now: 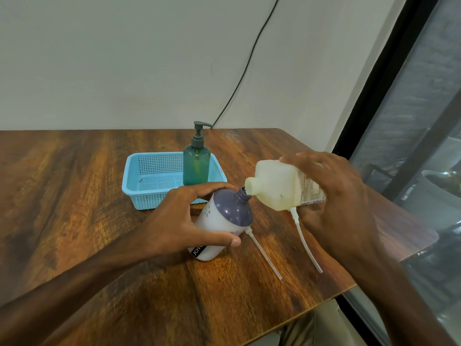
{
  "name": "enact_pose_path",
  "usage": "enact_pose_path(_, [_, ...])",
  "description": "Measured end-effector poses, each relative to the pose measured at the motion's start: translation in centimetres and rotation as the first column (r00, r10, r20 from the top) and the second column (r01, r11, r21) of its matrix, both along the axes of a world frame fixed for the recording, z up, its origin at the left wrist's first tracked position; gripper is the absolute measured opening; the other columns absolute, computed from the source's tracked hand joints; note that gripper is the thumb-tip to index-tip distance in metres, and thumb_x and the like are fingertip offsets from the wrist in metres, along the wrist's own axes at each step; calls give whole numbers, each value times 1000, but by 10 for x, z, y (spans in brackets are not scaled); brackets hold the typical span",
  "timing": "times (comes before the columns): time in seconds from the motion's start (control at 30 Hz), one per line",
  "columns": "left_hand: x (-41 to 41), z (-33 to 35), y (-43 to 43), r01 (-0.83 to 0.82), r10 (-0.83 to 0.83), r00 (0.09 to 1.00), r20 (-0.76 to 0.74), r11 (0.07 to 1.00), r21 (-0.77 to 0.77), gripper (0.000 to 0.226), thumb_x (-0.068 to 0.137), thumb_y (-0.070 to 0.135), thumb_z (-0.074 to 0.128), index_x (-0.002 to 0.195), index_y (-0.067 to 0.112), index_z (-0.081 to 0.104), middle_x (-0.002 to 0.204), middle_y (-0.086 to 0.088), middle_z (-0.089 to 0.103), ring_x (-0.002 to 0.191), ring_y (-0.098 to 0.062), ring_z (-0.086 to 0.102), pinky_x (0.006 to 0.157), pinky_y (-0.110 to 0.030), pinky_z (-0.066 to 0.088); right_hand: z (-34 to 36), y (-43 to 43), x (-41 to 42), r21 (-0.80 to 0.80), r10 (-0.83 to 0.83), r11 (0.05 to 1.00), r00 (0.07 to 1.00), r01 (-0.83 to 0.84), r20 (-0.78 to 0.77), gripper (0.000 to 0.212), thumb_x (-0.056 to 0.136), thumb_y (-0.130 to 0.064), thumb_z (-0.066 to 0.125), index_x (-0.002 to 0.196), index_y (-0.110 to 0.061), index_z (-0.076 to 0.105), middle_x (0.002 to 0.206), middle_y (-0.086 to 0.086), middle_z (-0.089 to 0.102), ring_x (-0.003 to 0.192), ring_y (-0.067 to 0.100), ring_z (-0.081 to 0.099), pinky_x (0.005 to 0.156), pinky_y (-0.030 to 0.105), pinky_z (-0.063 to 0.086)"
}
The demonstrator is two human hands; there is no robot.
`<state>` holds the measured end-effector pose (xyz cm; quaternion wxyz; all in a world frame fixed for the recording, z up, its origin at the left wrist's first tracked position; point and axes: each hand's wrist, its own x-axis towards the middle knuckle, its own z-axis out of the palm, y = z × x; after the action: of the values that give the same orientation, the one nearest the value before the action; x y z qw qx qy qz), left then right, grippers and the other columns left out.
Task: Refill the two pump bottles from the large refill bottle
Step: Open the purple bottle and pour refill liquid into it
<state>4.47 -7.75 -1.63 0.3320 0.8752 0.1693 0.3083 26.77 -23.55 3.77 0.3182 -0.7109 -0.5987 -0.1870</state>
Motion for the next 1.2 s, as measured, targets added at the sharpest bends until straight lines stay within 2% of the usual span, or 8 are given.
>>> enact_pose_path(0.07, [0, 0, 0, 2, -2, 1000, 2, 1000, 8, 86, 56, 73, 83, 134, 44, 59, 128, 32, 63, 124, 7, 56, 98, -16, 48, 0, 0, 1, 0, 3, 1000, 1000, -3, 4, 84, 65, -9, 91, 137, -36, 57, 139, -2, 60, 136, 23, 45, 110, 63, 36])
enact_pose_path(0.23, [0, 1, -1, -5, 5, 1000, 1, 1000, 2, 82, 55, 77, 81, 129, 50, 58, 127, 35, 61, 122, 9, 56, 96, -13, 47, 0, 0, 1, -1, 0, 1000, 1000, 0, 0, 86, 64, -8, 91, 137, -37, 57, 139, -2, 59, 136, 24, 45, 109, 64, 36])
enact_pose_path(0.5, [0, -1, 1, -12, 12, 1000, -19, 1000, 4, 89, 55, 75, 83, 135, 44, 59, 128, 31, 63, 124, 5, 56, 101, -28, 52, 2, 0, -1, -5, -6, 1000, 1000, 6, 2, 85, 64, -7, 91, 136, -36, 58, 140, -3, 60, 136, 24, 45, 111, 62, 35])
enact_pose_path(0.63, [0, 0, 1, -13, 13, 1000, -27, 1000, -9, 90, 55, 77, 82, 135, 45, 58, 129, 32, 62, 124, 6, 56, 102, -30, 53, 1, 2, -1, -12, -12, 1000, 1000, 12, 0, 86, 63, -9, 92, 137, -37, 58, 140, -2, 59, 136, 26, 45, 110, 64, 36])
enact_pose_path(0.73, [0, -1, 2, -12, 12, 999, -31, 1000, -16, 90, 55, 76, 83, 136, 43, 58, 129, 30, 63, 124, 5, 57, 101, -32, 55, 2, 2, 0, -8, -4, 1000, 1000, 4, 12, 86, 63, -8, 92, 136, -37, 58, 139, -2, 60, 136, 24, 45, 111, 58, 35])
enact_pose_path(0.87, [0, -1, 1, -7, 6, 1000, -29, 1000, -17, 88, 55, 77, 82, 134, 47, 58, 128, 32, 62, 123, 7, 56, 100, -30, 54, 2, 2, 0, -12, -2, 1000, 1000, 2, 11, 86, 63, -9, 93, 136, -38, 58, 139, -2, 60, 135, 25, 46, 111, 59, 35])
enact_pose_path(1.2, [1, 0, 1, -4, 4, 1000, -20, 1000, -21, 88, 56, 71, 84, 135, 40, 60, 127, 29, 64, 123, 6, 57, 101, -26, 52, 2, 2, 1, -24, 0, 1000, 1000, 1, 17, 84, 65, -10, 92, 136, -38, 57, 139, -2, 60, 137, 25, 45, 111, 62, 34])
